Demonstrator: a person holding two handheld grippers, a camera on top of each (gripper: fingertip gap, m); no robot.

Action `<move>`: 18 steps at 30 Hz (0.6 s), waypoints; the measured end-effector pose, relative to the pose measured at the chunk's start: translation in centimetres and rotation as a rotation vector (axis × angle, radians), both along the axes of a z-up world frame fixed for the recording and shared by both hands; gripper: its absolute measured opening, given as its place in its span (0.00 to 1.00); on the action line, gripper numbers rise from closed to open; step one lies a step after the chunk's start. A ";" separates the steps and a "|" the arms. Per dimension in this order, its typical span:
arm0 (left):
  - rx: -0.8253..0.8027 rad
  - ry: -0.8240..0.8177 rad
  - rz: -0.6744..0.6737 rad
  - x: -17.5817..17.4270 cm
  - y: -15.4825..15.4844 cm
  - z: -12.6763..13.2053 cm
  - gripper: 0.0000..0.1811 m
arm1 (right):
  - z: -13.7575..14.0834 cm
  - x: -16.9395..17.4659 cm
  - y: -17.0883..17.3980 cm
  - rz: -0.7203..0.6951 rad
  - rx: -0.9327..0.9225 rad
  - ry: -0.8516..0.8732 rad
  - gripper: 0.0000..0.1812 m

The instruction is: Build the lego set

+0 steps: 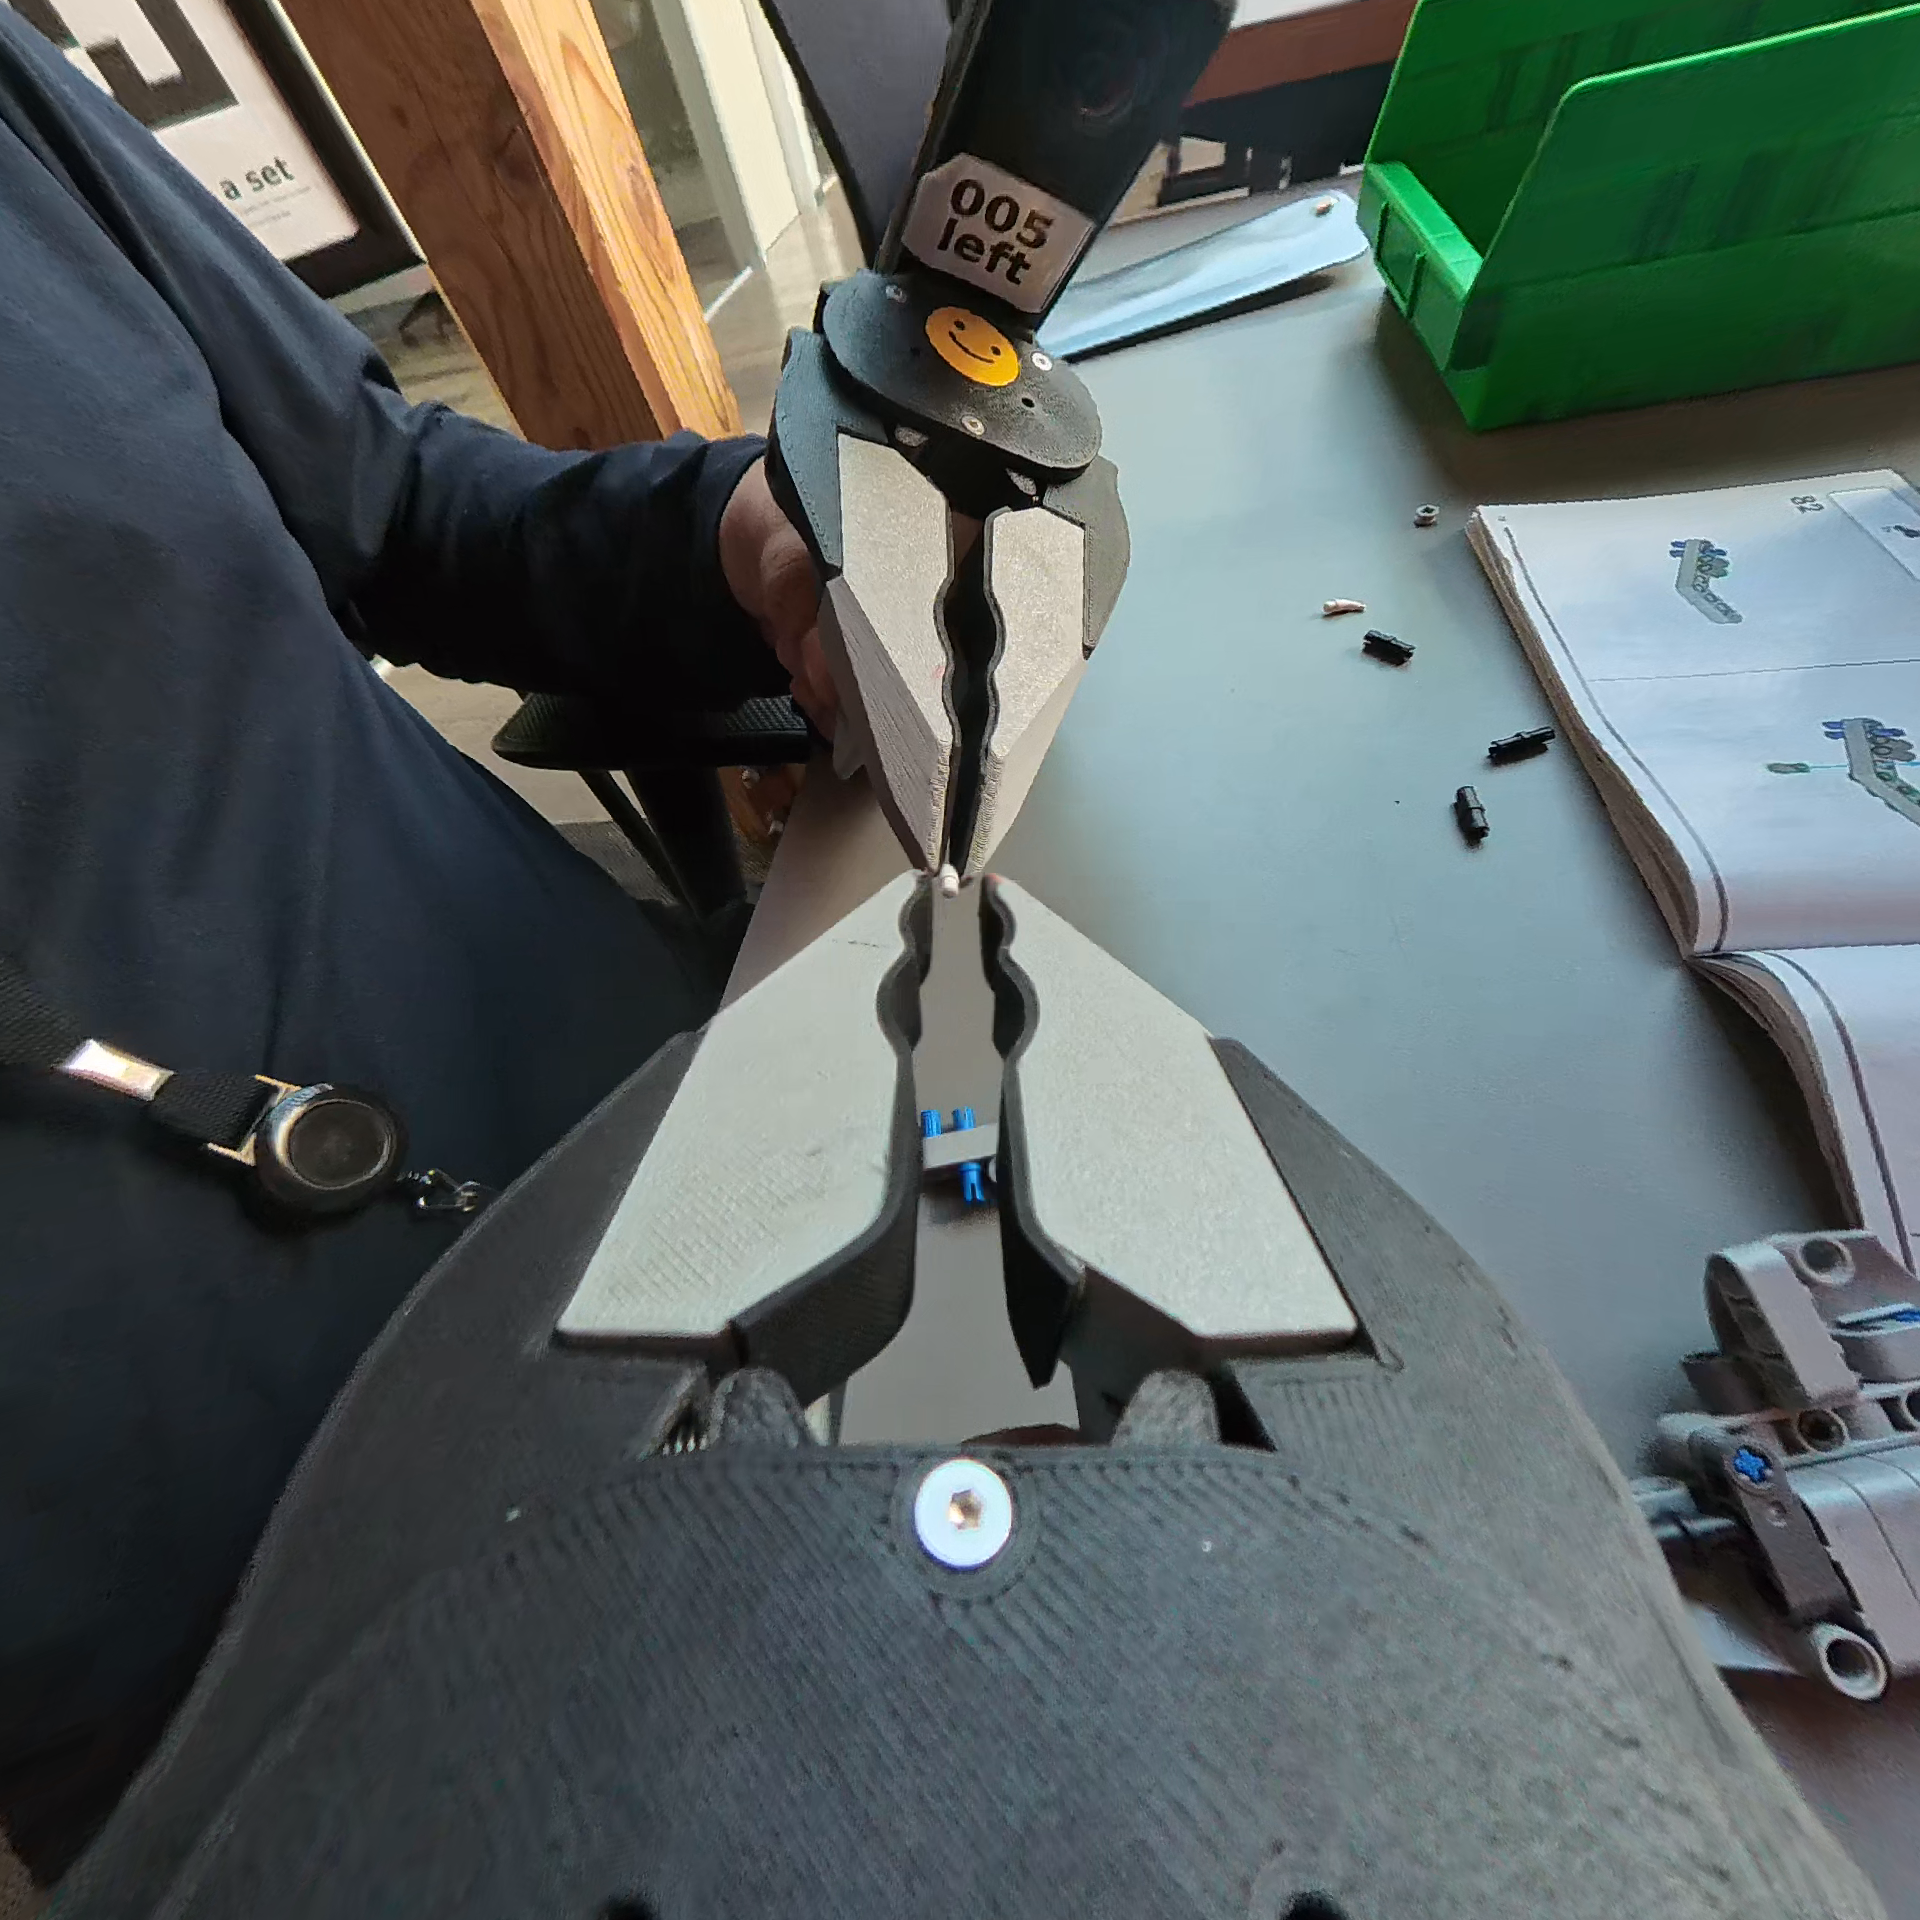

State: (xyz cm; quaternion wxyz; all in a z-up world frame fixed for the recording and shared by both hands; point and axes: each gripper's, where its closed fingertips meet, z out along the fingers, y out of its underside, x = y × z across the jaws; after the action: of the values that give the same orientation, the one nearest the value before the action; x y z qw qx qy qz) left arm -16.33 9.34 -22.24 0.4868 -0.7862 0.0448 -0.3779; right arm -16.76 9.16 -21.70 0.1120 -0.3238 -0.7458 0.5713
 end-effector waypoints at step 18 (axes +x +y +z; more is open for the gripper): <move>-0.065 0.060 0.033 -1.8 -0.5 -1.1 0.00 | -5.2 -1.0 3.7 -0.131 0.112 -0.307 0.15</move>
State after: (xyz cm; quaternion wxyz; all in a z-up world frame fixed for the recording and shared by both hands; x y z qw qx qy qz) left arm -18.08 8.81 -23.35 0.4655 -0.8133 0.0340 -0.3474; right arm -17.72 12.86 -26.94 0.0517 -0.4483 -0.7622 0.4642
